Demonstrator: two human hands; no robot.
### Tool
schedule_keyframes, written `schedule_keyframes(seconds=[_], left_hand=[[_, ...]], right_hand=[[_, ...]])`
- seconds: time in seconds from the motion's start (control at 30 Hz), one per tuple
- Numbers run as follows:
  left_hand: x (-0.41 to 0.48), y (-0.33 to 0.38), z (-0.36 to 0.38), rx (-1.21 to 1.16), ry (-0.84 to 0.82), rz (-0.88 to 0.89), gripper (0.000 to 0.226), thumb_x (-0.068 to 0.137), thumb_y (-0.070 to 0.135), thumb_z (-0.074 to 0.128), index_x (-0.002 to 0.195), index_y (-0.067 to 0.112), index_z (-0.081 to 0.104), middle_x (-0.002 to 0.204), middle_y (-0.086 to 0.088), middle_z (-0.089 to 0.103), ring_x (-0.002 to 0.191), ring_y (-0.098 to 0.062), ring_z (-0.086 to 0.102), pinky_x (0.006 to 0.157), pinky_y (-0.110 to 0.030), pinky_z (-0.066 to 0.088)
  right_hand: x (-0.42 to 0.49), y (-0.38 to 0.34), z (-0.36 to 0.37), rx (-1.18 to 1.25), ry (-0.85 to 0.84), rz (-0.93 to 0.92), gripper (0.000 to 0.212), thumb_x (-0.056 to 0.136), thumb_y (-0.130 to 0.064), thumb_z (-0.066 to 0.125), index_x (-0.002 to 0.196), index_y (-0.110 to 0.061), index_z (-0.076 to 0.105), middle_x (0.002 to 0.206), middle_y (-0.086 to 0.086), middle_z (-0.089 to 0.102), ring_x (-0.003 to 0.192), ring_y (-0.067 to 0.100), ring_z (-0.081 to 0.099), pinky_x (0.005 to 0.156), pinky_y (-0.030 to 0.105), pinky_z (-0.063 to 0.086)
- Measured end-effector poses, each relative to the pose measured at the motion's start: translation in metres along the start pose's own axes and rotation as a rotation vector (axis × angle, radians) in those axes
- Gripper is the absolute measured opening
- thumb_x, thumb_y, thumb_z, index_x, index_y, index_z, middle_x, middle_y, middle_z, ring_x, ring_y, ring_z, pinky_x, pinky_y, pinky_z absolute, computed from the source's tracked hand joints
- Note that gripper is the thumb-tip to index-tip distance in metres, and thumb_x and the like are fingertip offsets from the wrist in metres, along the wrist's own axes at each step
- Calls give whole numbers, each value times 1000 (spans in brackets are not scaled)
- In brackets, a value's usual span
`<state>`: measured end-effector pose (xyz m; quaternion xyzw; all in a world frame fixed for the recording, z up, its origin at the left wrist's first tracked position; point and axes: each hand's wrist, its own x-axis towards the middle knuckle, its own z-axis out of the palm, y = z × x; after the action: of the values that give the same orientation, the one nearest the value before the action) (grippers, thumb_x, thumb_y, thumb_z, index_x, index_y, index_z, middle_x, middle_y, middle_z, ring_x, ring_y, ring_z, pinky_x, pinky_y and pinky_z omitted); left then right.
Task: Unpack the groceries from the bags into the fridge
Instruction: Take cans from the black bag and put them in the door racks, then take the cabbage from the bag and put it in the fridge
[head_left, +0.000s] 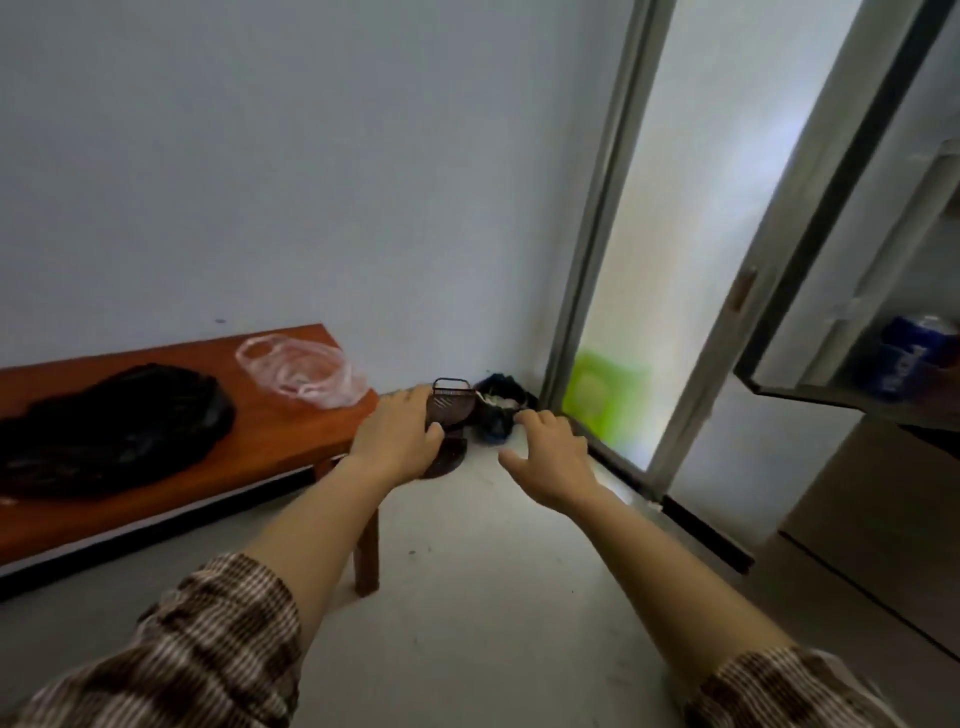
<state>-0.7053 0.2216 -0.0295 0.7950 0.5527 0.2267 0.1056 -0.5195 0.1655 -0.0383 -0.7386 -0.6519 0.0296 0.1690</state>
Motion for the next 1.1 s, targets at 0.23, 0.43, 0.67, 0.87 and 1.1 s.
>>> schedule_keyframes(seconds=[0.23, 0.43, 0.67, 0.87, 1.1], left_hand=[[-10, -164, -45, 95, 75, -302, 52, 95, 32, 44, 143, 17, 32, 141, -8, 39, 128, -27, 36, 97, -42, 43], [5, -294, -79, 135, 96, -445, 51, 97, 32, 45, 143, 17, 32, 143, -6, 36, 129, -25, 34, 94, -40, 46], [22, -415, -112, 164, 112, -551, 52, 97, 31, 45, 145, 17, 30, 150, -7, 30, 137, -26, 27, 100, -41, 44], [8, -511, -137, 258, 115, -643, 54, 96, 32, 44, 145, 17, 30, 151, -9, 29, 141, -26, 22, 114, -47, 25], [-16, -637, -167, 331, -9, -584, 68, 89, 38, 50, 149, 23, 23, 161, -5, 10, 148, -25, 0, 119, -50, 8]], right_hand=[[73, -149, 81, 47, -162, -238, 52, 90, -43, 49, 137, -21, 41, 139, 6, 45, 130, 28, 35, 106, 53, 28], [134, -269, 151, 66, -265, -395, 58, 92, -40, 50, 143, -18, 34, 146, 7, 38, 136, 28, 31, 110, 55, 23], [195, -384, 209, 35, -354, -510, 55, 92, -39, 49, 142, -20, 35, 143, 5, 40, 133, 29, 32, 107, 54, 25], [223, -472, 257, 13, -391, -642, 56, 96, -39, 48, 146, -19, 31, 146, 4, 36, 136, 27, 29, 109, 50, 24], [228, -594, 324, 17, -357, -752, 52, 97, -36, 46, 145, -21, 33, 146, 1, 38, 135, 23, 30, 108, 45, 24]])
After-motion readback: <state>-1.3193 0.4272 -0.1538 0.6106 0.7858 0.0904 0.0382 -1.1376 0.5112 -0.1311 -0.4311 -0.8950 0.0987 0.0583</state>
